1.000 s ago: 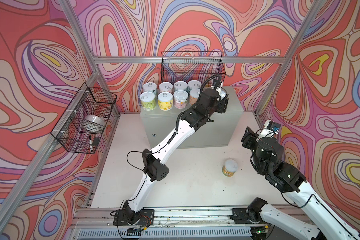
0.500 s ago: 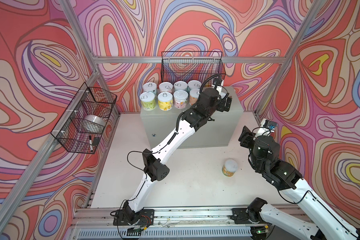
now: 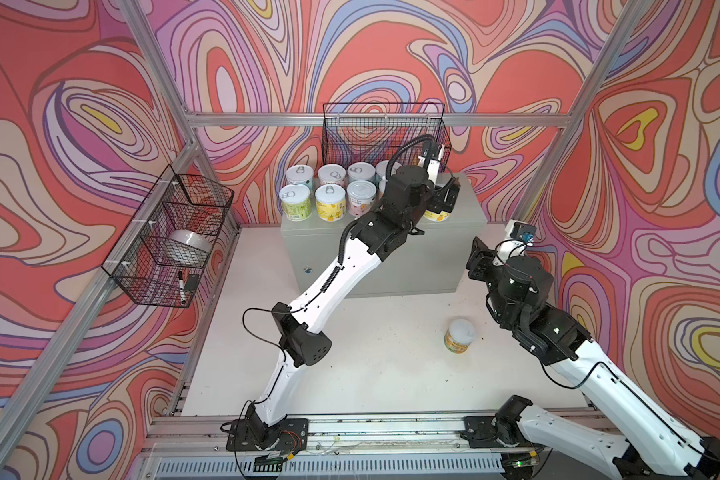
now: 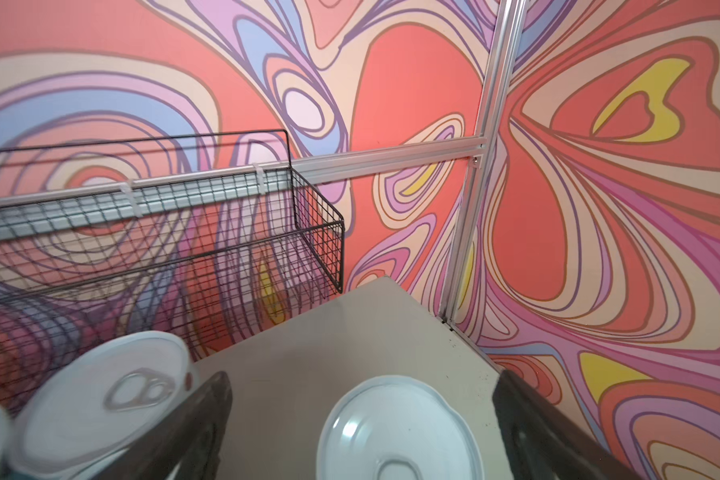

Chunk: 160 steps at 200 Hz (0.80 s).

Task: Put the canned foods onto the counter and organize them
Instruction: 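Set the yellow can on the box top at the end of the row, then withdraw the left gripper while right gripper nudges the yellow can into line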

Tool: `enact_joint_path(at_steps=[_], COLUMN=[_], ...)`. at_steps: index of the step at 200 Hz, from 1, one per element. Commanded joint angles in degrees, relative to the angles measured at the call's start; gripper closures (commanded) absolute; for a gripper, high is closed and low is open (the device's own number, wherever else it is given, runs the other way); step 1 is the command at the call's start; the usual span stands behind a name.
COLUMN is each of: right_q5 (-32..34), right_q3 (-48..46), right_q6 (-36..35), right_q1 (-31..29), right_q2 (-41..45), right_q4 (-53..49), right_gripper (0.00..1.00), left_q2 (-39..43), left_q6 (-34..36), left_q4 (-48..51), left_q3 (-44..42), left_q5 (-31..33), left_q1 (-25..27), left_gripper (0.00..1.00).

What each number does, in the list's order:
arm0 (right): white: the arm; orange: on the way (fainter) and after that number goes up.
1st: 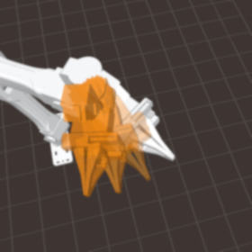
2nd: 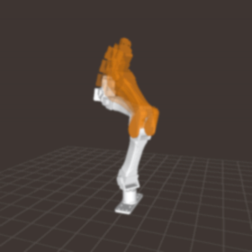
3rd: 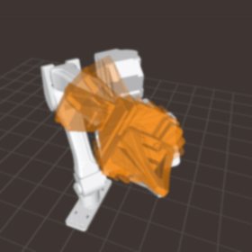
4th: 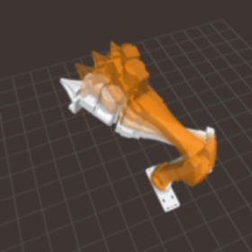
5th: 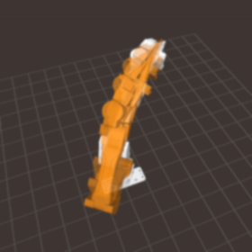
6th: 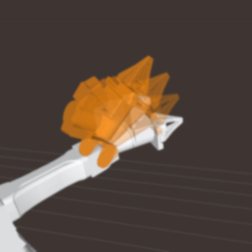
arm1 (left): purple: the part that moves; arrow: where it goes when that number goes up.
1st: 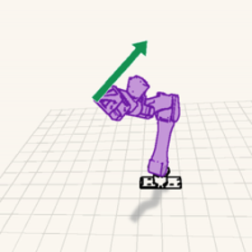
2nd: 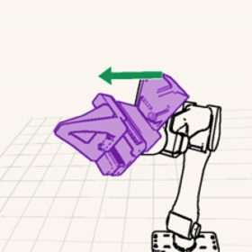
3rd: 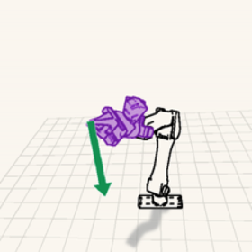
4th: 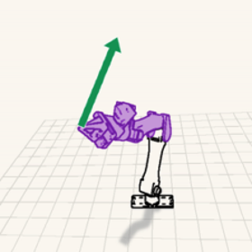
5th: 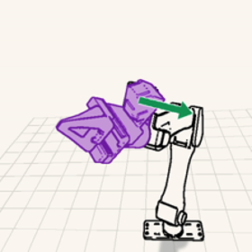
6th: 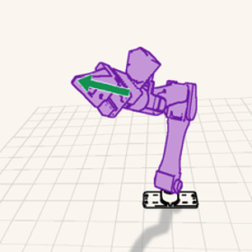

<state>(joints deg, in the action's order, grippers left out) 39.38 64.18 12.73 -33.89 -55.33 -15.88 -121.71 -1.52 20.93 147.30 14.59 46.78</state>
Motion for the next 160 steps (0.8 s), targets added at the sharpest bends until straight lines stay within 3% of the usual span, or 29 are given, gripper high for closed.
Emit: enact_joint_path(at_steps=[1, 32, 74, 113, 160], right_q5=[-4.97, -10.83, -15.84, -20.06, -24.46], right_q3=[2.86, 6.07, 10.77, 14.32, 15.71], right_q6=[-2.53, -3.04, -3.36, -3.56, -2.89], right_q1=[1.37, 4.25, 7.07, 9.76, 13.52], right_q2=[-2.47, -7.22, -12.84, -17.67, -20.29], right_q4=[3.24, 4.29, 4.25, 2.88, 3.2], right_gripper=[0.35, 0.34, 0.44, 0.4, 0.35], left_q2=[11.24, 27.13, 43.53, 57.98, 67.8], left_q6=[3.43, 2.1, 1.69, 0.66, 1.36], left_q4=[-2.82, -10.2, -7.5, -3.23, 2.35], left_q3=[-7.67, -28.94, -48.05, -65.04, -75.05], left_q5=[3.39, 3.74, 4.01, 14.52, 24.33], left_q1=[-0.04, -0.08, -0.06, -0.07, -0.2], left_gripper=[0.0, 0.0, 0.0, 0.0, 0.01])
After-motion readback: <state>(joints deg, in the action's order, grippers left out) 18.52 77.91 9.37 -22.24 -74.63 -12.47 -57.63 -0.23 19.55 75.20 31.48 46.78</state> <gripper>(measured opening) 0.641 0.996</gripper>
